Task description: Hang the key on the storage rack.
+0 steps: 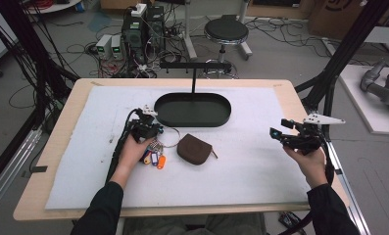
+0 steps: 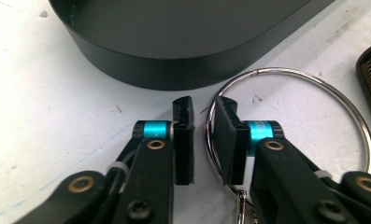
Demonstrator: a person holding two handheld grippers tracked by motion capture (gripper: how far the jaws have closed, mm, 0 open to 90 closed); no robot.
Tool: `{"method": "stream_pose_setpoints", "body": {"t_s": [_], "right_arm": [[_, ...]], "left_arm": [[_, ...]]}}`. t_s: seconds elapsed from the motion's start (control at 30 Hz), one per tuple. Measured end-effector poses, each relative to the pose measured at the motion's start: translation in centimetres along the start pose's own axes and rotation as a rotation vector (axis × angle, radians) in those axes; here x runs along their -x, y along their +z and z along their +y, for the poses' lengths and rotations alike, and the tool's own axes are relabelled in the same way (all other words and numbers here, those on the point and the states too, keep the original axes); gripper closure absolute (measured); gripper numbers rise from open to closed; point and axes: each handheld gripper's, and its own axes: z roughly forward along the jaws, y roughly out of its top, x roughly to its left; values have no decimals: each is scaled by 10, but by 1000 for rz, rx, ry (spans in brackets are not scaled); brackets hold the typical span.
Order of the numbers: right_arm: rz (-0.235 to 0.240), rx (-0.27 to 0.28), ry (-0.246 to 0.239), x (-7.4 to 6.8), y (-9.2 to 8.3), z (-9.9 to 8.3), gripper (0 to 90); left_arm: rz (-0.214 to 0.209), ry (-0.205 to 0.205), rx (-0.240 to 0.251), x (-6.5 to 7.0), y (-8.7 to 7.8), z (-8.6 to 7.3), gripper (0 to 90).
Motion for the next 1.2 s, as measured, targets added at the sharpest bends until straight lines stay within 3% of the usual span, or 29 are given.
{"method": "stream_pose_setpoints", "body": {"t_s": [0.07, 0.17, 0.33, 0.47, 0.63, 0.77, 0.83, 1.07, 1.2], "right_arm": [[1, -1, -2, 0, 0, 0, 280], [1, 1, -2, 0, 0, 0, 281], [-1, 5, -1, 2, 2, 1, 280], [1, 9, -1, 2, 4, 2, 281], [8, 8, -8, 1, 7, 4, 280], [11, 7, -6, 0, 9, 5, 281], [14, 10, -13, 0, 10, 5, 281], [14, 14, -13, 0, 9, 6, 281], [10, 15, -14, 0, 9, 6, 281]], "left_arm": [[7, 18, -7, 3, 0, 1, 856], [15, 24, -9, 4, 0, 1, 861], [-49, -16, -2, -2, -6, -1, 862], [-89, -42, 49, -6, -18, -1, 863], [-95, -23, 157, -5, -37, -2, 863], [-120, -15, 204, -6, -50, -5, 863], [-127, -3, 220, -6, -54, -6, 863], [-153, 97, 255, 6, -71, -7, 863], [-180, 123, 259, 11, -74, -7, 862]]}}
